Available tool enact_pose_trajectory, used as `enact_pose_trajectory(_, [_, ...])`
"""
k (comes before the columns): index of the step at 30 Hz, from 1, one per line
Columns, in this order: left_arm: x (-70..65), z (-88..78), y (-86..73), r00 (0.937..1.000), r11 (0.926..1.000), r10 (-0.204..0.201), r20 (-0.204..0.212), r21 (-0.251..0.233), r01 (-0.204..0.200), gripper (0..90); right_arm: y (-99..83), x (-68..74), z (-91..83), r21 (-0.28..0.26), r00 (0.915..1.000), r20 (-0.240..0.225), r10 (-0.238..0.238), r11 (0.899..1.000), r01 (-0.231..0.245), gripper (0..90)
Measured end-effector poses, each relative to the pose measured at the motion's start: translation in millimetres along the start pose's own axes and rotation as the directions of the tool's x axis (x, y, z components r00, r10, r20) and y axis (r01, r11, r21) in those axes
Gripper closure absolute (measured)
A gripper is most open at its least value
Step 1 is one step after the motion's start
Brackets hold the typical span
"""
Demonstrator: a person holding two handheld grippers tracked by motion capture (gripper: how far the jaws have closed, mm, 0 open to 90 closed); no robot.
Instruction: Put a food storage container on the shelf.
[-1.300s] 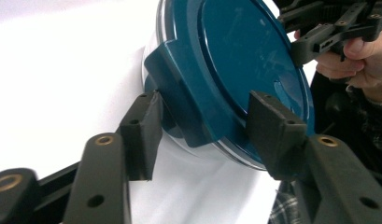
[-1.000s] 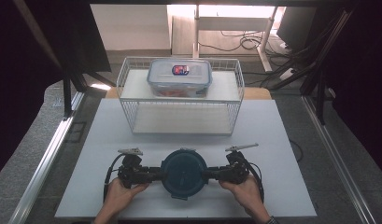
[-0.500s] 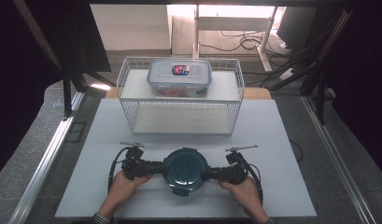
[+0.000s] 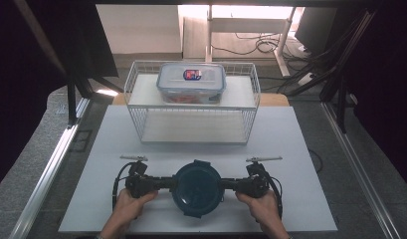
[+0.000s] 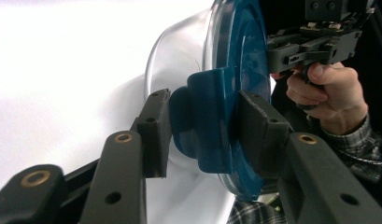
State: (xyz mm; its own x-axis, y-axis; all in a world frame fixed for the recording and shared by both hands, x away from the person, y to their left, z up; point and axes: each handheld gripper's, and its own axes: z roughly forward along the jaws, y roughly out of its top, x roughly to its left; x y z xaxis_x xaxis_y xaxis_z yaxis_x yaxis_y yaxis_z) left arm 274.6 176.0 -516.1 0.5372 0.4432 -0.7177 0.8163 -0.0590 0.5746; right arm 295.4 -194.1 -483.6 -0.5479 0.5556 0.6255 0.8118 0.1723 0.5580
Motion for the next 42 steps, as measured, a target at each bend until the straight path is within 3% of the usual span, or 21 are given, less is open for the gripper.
enact_pose_trajectory(3, [-11.8, -2.2, -4.9, 0.9982, 0.9985, 0.054, -0.028, -0.005, -0.054, 58.0, -5.2, 10.2, -2.8, 0.004, 0.9989, 0.022, -0.041, 0.999, 0.040, 64.9])
enact_pose_trajectory(5, [-18.8, -1.6, -5.4, 0.9951, 0.9962, 0.087, -0.047, 0.001, -0.087, 58.0, -10.8, 14.2, -4.3, 0.008, 0.9968, 0.049, -0.064, 0.998, 0.064, 57.6])
enact_pose_trajectory(7, [-21.4, -1.8, -6.4, 0.9929, 0.9943, 0.107, -0.053, 0.010, -0.106, 58.0, -12.3, 11.9, -4.7, 0.012, 0.9975, 0.051, -0.049, 0.999, 0.049, 52.7])
enact_pose_trajectory(8, [-20.8, -2.3, -8.1, 0.9936, 0.9950, 0.100, -0.051, 0.009, -0.100, 58.0, -14.1, 8.2, -4.4, 0.016, 0.9988, 0.037, -0.032, 0.999, 0.031, 48.8])
enact_pose_trajectory(9, [-19.4, -2.8, -8.9, 0.9941, 0.9953, 0.097, -0.048, 0.009, -0.097, 57.9, -19.4, -0.7, -2.6, 0.024, 0.9994, -0.018, 0.031, 0.999, -0.030, 46.9])
enact_pose_trajectory(10, [-15.4, -4.4, -11.0, 0.9964, 0.9975, 0.071, -0.046, 0.006, -0.071, 57.8, -22.5, -4.1, -1.0, 0.028, 0.9979, -0.041, 0.051, 0.998, -0.050, 47.0])
enact_pose_trajectory(14, [-12.2, -6.1, -13.4, 0.9977, 0.9986, 0.054, -0.041, 0.005, -0.053, 57.6, -27.9, -4.2, 3.2, 0.023, 0.9939, -0.094, 0.058, 0.998, -0.056, 55.3])
enact_pose_trajectory(17, [-10.2, -7.7, -16.8, 0.9987, 0.9994, 0.034, -0.039, -0.002, -0.034, 57.6, -24.3, 0.2, 3.9, 0.023, 0.9963, -0.078, 0.034, 0.999, -0.033, 55.9])
enact_pose_trajectory(22, [-9.0, -9.1, -19.0, 0.9991, 1.0000, 0.000, -0.042, -0.005, 0.000, 57.6, -21.3, 3.2, 5.7, 0.007, 0.9963, -0.073, 0.045, 0.999, -0.044, 56.5])
enact_pose_trajectory(25, [-12.0, -7.0, -17.3, 0.9981, 0.9999, 0.011, -0.061, 0.001, -0.011, 57.8, -20.2, 7.2, 4.3, -0.018, 0.9985, -0.053, 0.013, 1.000, -0.014, 56.7])
enact_pose_trajectory(26, [-12.8, -5.7, -16.4, 0.9978, 0.9999, 0.015, -0.064, 0.001, -0.015, 57.5, -17.3, 10.5, 1.6, -0.032, 0.9995, -0.021, -0.022, 0.999, 0.021, 56.5])
enact_pose_trajectory(29, [-14.8, -4.5, -12.2, 0.9978, 0.9997, 0.022, -0.063, -0.009, -0.023, 57.5, -13.2, 10.5, -2.1, -0.043, 0.9993, -0.020, -0.030, 0.999, 0.029, 56.5])
enact_pose_trajectory(34, [-23.2, -9.9, 1.3, 0.9944, 0.9973, 0.066, -0.083, -0.027, -0.069, 57.2, -5.4, 14.7, -6.4, -0.062, 0.9981, -0.021, -0.058, 0.996, 0.056, 56.5])
enact_pose_trajectory(42, [-36.4, -28.2, 28.3, 0.9886, 0.9901, 0.113, -0.099, -0.072, -0.121, 56.9, 33.2, 36.4, -15.6, -0.090, 0.9901, -0.004, -0.140, 0.986, 0.139, 56.4])
